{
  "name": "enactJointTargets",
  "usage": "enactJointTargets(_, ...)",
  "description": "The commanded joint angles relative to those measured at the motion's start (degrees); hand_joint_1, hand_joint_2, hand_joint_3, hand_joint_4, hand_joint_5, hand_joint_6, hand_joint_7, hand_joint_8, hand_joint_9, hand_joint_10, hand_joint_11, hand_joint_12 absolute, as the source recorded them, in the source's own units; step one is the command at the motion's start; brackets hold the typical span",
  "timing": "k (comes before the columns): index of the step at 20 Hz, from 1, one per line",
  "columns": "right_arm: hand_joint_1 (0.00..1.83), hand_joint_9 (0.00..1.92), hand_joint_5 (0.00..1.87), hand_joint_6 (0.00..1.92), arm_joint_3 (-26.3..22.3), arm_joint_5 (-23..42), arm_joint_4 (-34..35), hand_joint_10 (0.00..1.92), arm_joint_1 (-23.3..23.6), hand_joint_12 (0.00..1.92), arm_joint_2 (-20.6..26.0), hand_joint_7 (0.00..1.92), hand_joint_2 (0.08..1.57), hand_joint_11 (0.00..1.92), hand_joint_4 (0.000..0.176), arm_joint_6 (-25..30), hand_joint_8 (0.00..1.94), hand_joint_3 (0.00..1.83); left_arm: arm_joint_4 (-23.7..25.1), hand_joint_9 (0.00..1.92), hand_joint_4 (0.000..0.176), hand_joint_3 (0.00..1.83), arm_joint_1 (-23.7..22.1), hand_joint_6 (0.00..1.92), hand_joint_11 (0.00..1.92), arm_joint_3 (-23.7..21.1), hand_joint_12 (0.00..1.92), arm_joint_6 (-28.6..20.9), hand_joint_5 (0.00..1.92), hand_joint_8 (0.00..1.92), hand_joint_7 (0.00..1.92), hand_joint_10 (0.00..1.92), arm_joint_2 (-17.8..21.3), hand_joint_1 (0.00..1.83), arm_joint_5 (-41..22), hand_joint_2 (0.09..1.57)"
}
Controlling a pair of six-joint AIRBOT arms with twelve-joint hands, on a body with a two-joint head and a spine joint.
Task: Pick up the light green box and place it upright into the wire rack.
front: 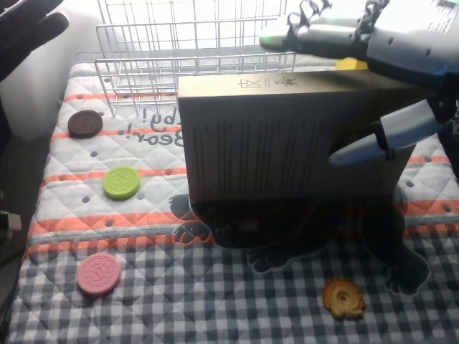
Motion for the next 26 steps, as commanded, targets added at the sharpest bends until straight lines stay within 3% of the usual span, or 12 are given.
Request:
enactJointTargets(1, 0.70, 0.33, 0.16, 0.01, 0.47, 4.33, 2.93, 0.01, 0.79, 0.19, 0.64, 0.25, 0.88, 0.30, 0.111, 0.10, 0.01, 0.00, -0.62, 0.38, 0.142, 0.00, -0.76, 0.01, 0.00, 0.29, 1.08, -0.38, 0.40, 0.00, 0.41, 0.00, -0.08, 0.47, -7.00, 1.13)
enactJointTargets(5, 0.81, 0.45, 0.28, 0.00, 0.45, 3.11, 3.14, 0.01, 0.50, 1.02, 0.25, 0.42, 0.89, 0.13, 0.065, 0.10, 0.00, 0.00, -0.62, 0.41, 0.164, 0.00, -0.76, 0.00, 0.00, 0.19, 1.10, -0.38, 0.40, 0.00, 0.42, 0.01, -0.08, 0.48, -7.17, 1.13)
enactJointTargets(6, 0.83, 0.60, 0.35, 0.00, 0.52, 2.86, 3.48, 0.05, 0.01, 1.12, 0.13, 0.56, 0.90, 0.23, 0.024, 0.10, 0.02, 0.00, -0.62, 0.42, 0.161, 0.00, -0.76, 0.01, 0.00, 0.17, 1.10, -0.38, 0.41, 0.00, 0.43, 0.01, -0.08, 0.49, -7.21, 1.13)
enactJointTargets(7, 0.84, 0.65, 0.39, 0.00, 0.65, 2.76, 4.03, 0.07, -0.62, 1.29, -0.04, 0.63, 0.91, 0.18, 0.001, 0.10, 0.03, 0.00, -0.62, 0.42, 0.151, 0.00, -0.76, 0.01, 0.00, 0.15, 1.10, -0.38, 0.42, 0.01, 0.43, 0.01, -0.08, 0.50, -7.25, 1.14)
enactJointTargets(9, 0.98, 0.91, 0.67, 0.01, 1.09, 2.66, 5.48, 0.42, -2.09, 1.46, -0.32, 0.98, 0.94, 0.52, 0.000, 0.10, 0.05, 0.00, -0.62, 0.39, 0.150, 0.00, -0.76, 0.00, 0.00, 0.11, 1.07, -0.38, 0.40, 0.00, 0.41, 0.00, -0.08, 0.45, -7.36, 1.15)
enactJointTargets(11, 1.03, 0.94, 0.89, 0.03, 1.17, 2.65, 6.18, 0.64, -2.78, 1.46, -0.31, 1.13, 0.99, 0.66, 0.000, 0.10, 0.05, 0.00, -0.62, 0.39, 0.150, 0.00, -0.76, 0.00, 0.00, 0.10, 1.08, -0.38, 0.40, 0.00, 0.41, 0.00, -0.08, 0.44, -7.39, 1.14)
enactJointTargets(12, 1.12, 1.03, 1.05, 0.62, 1.16, 2.65, 6.35, 0.74, -3.05, 1.42, -0.31, 1.23, 1.04, 0.82, 0.000, 0.10, 0.05, 0.01, -0.62, 0.39, 0.155, 0.00, -0.76, 0.00, 0.00, 0.09, 1.08, -0.38, 0.40, 0.00, 0.41, 0.00, -0.08, 0.43, -7.43, 1.14)
enactJointTargets(13, 1.25, 1.08, 1.00, 0.76, 1.15, 2.66, 6.44, 0.79, -3.25, 1.36, -0.32, 1.24, 1.06, 0.93, 0.000, 0.10, 0.58, 0.00, -0.62, 0.38, 0.166, 0.00, -0.76, 0.00, 0.00, 0.08, 1.07, -0.38, 0.40, 0.00, 0.41, 0.00, -0.08, 0.44, -7.43, 1.14)
enactJointTargets(15, 1.26, 1.13, 0.94, 0.91, 1.16, 2.66, 7.05, 0.85, -3.75, 1.30, -0.40, 1.15, 1.08, 1.01, 0.000, 0.10, 0.85, 0.00, -0.59, 0.39, 0.171, 0.00, -0.76, 0.00, 0.00, 0.02, 1.08, -0.38, 0.39, 0.00, 0.40, 0.00, -0.08, 0.43, -7.56, 1.15)
enactJointTargets(17, 1.27, 1.24, 0.92, 0.97, 1.17, 2.66, 7.90, 0.78, -4.20, 1.19, -0.40, 1.16, 1.09, 1.17, 0.000, 0.10, 0.84, 0.00, -0.53, 0.38, 0.166, 0.00, -0.76, 0.00, 0.00, -0.03, 1.05, -0.38, 0.39, 0.00, 0.40, 0.00, -0.06, 0.47, -7.75, 1.15)
enactJointTargets(18, 1.27, 1.22, 0.88, 1.00, 1.22, 2.66, 8.19, 0.77, -4.36, 1.23, -0.40, 1.10, 1.11, 1.15, 0.000, 0.10, 0.98, 0.01, -0.53, 0.38, 0.162, 0.00, -0.76, 0.00, 0.00, -0.05, 1.05, -0.38, 0.39, 0.00, 0.40, 0.00, -0.06, 0.48, -7.76, 1.15)
enactJointTargets(26, 1.27, 1.39, 0.87, 0.94, 1.25, 5.16, 8.40, 0.33, -2.23, 1.00, -0.38, 1.10, 1.12, 1.13, 0.000, 0.10, 0.99, 0.00, -0.54, 0.37, 0.149, 0.00, -0.75, 0.00, 0.00, -0.06, 0.94, -0.38, 0.41, 0.00, 0.38, 0.00, -0.04, 0.47, -7.89, 1.16)
